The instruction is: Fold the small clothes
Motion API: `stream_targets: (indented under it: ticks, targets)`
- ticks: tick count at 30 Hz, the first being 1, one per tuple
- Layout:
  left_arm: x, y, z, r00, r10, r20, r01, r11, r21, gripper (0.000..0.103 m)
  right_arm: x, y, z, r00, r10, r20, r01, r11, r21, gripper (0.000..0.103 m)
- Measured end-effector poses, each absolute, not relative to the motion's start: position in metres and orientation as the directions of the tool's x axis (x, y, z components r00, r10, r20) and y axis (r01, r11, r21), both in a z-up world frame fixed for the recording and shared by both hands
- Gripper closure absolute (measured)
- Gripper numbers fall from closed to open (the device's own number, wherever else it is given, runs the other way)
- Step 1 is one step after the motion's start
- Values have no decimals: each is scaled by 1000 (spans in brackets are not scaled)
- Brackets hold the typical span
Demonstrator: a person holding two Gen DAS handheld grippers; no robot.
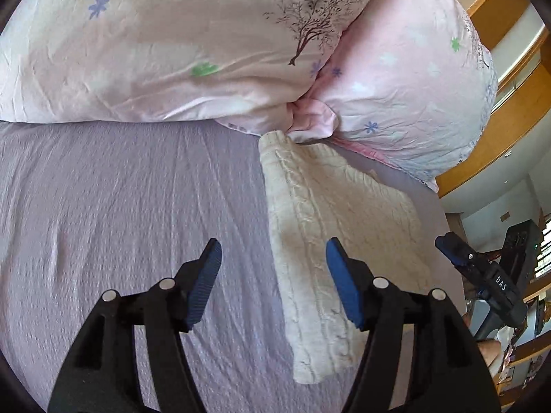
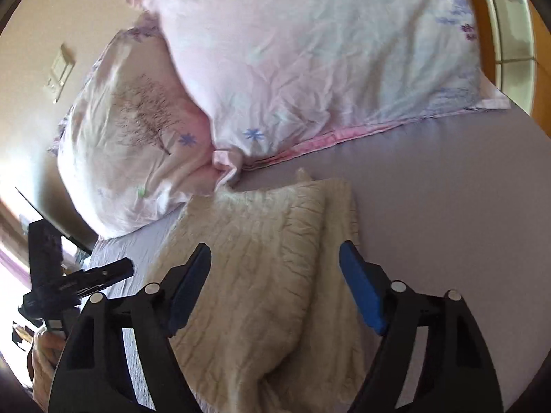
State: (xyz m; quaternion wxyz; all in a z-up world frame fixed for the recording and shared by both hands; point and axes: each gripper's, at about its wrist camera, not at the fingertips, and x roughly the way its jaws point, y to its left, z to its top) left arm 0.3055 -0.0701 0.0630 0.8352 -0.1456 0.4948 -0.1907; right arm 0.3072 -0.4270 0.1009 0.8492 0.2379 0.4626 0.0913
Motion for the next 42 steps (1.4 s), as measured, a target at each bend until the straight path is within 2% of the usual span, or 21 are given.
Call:
stream_targets:
  ticks: [2,5,6,7,11,13,14,15,17,18,19,21,23,25,29,30,31,33,35,40,42]
  targets:
    - [305,-72,59,433,-480,-762,190,876,-444,40,316,-425,92,512,383,-769,91,866,492,41]
    - [308,-85,56,424,-487,-764,226,873,-432,37,326,-421,73,470,386,-794,110,867,486,60]
    - [303,-86,52,423,-487,-764,234,873,-427,34,329,-420,67,459,380,-803,115,871,478,78]
    - [303,-88,51,420,-488,-765,239,873,-426,34,330,-420,64,464,374,-803,111,875,472,91]
    - [302,-91,47,395,-529,-751,257,849,-463,31,327,-441,77,587,303,-751,153,869,470,93]
    - [303,-92,44,383,-543,-747,266,839,-474,29,334,-448,66,548,277,-789,203,871,447,92]
    - [304,-92,42,379,-544,-749,264,839,-476,28,336,-449,60,524,297,-798,200,868,454,91]
    - [305,-93,40,374,-550,-747,261,835,-484,26,334,-451,60,517,314,-797,201,860,469,84]
    - [307,-93,37,363,-582,-728,258,814,-521,26,328,-457,62,504,345,-792,230,830,508,41]
    - [309,-93,35,359,-603,-712,259,798,-544,26,324,-460,63,501,357,-788,241,817,523,6]
    - [309,-94,34,355,-620,-700,263,784,-562,26,321,-462,65,512,374,-773,229,808,543,5]
    - [310,-98,33,365,-623,-692,262,782,-565,25,319,-460,64,490,409,-770,202,806,557,5]
    - [314,-105,28,360,-621,-696,256,783,-567,24,320,-459,58,466,437,-770,202,794,573,12]
    - [316,-111,21,337,-637,-694,243,771,-589,24,321,-457,51,441,450,-777,207,791,575,24]
    - [318,-123,16,331,-649,-685,253,760,-599,23,318,-456,35,429,517,-741,203,744,636,40]
    - [319,-124,14,321,-664,-676,250,747,-616,34,317,-459,31,434,549,-714,203,713,672,52]
    - [319,-124,13,324,-664,-674,239,747,-620,38,314,-462,26,444,586,-678,210,667,715,67]
    - [317,-117,17,334,-677,-656,247,735,-632,62,308,-462,25,457,639,-618,204,602,772,70]
    - [312,-101,28,325,-687,-650,275,726,-630,66,305,-452,35,467,658,-590,164,592,789,72]
    - [289,-29,66,410,-644,-645,294,763,-575,66,309,-382,53,397,761,-512,14,553,833,73]
    - [285,-2,67,449,-580,-680,259,813,-522,58,315,-350,47,362,767,-529,-18,574,819,72]
